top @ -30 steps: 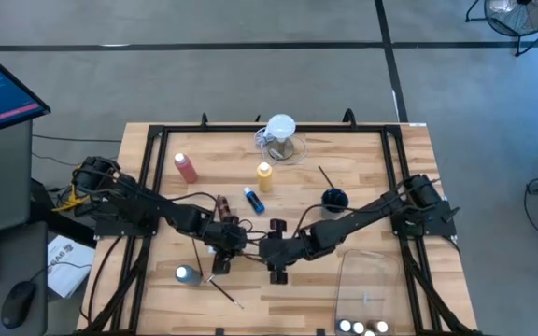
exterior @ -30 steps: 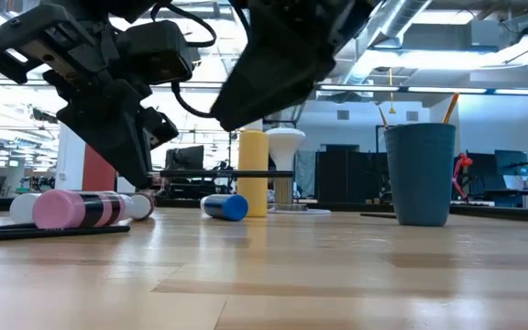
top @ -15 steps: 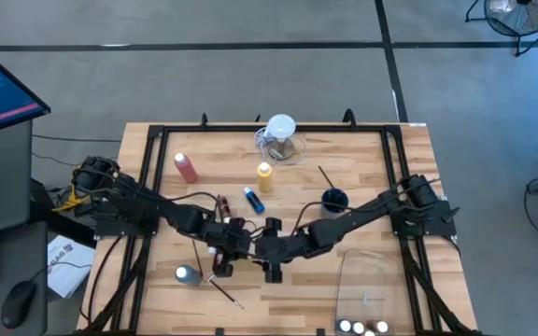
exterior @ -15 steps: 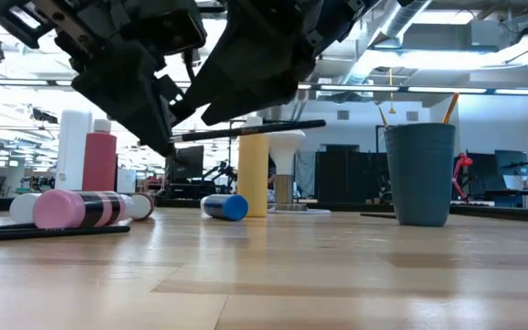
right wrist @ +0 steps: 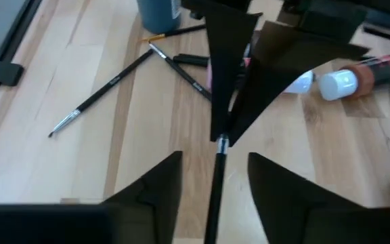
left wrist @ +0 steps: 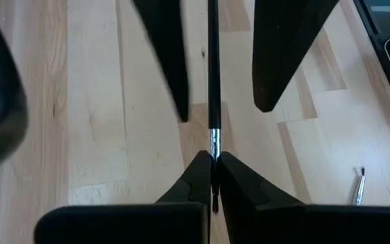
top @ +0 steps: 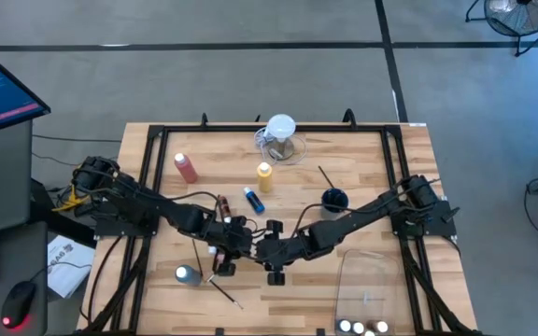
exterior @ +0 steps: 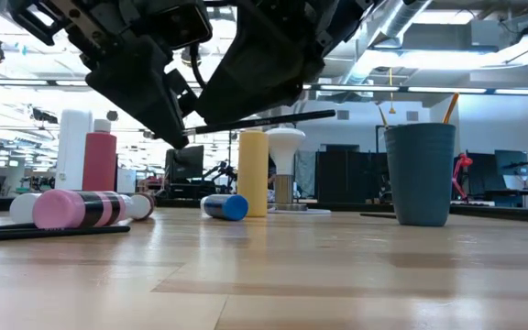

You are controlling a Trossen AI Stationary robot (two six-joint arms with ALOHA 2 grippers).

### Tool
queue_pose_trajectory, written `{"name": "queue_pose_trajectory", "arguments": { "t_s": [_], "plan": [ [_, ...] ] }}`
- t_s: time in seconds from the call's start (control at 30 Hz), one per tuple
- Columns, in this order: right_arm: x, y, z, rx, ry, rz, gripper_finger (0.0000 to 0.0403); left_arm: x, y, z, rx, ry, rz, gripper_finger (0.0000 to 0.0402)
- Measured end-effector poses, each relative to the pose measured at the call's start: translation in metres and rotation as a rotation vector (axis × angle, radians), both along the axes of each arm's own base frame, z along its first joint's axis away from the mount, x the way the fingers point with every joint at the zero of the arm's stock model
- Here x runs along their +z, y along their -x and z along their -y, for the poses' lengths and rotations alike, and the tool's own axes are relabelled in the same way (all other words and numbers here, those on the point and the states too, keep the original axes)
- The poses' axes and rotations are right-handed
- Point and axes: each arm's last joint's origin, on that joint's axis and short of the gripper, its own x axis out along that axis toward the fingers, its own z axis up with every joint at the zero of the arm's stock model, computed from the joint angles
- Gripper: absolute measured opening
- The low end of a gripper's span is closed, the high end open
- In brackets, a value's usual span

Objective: Pick & Place Paint Supplies
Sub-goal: Put the black silver paintbrush into the blue cup

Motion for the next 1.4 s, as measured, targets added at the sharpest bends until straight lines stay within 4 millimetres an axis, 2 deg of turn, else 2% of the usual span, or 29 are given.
{"name": "queue_pose_trajectory", "arguments": {
  "t_s": [0.13, 0.27, 0.53, 0.77, 0.83, 0.93, 1.03, 1.2, 1.4],
  "plan": [
    [-0.001, 0.001, -0.001, 0.041, -0.034, -0.022, 0.0109, 0.000, 0.000, 0.000, 0.001, -0.002, 0.000, 0.0001],
    [-0.002, 0.003, -0.001, 0.049, -0.035, -0.047, 0.0085, 0.000, 0.000, 0.000, -0.003, 0.003, 0.004, 0.0001],
    [-0.009, 0.010, 0.002, 0.020, -0.032, -0.153, 0.0091, 0.001, -0.001, 0.000, 0.002, -0.001, 0.007, 0.0001],
    [-0.009, 0.010, 0.002, 0.016, -0.032, -0.156, 0.0091, 0.001, 0.000, 0.000, 0.002, -0.001, 0.004, 0.0001],
    [-0.009, 0.010, 0.003, 0.007, -0.036, -0.156, 0.0074, 0.001, 0.000, 0.000, 0.001, -0.001, 0.004, 0.0001],
    [-0.009, 0.010, 0.004, -0.021, -0.042, -0.154, 0.0022, 0.001, 0.000, 0.000, 0.005, -0.002, 0.005, 0.0001],
    [-0.009, 0.009, 0.004, -0.041, -0.037, -0.147, 0.0012, 0.005, 0.002, -0.002, 0.024, -0.018, 0.017, 0.0005],
    [-0.007, 0.008, 0.003, -0.046, -0.017, -0.119, 0.0006, 0.035, 0.012, -0.002, 0.014, -0.020, 0.136, 0.0027],
    [-0.003, 0.005, -0.002, 0.006, -0.009, -0.056, 0.0004, 0.094, 0.035, 0.003, -0.073, -0.002, 0.490, 0.0063]
  ]
}}
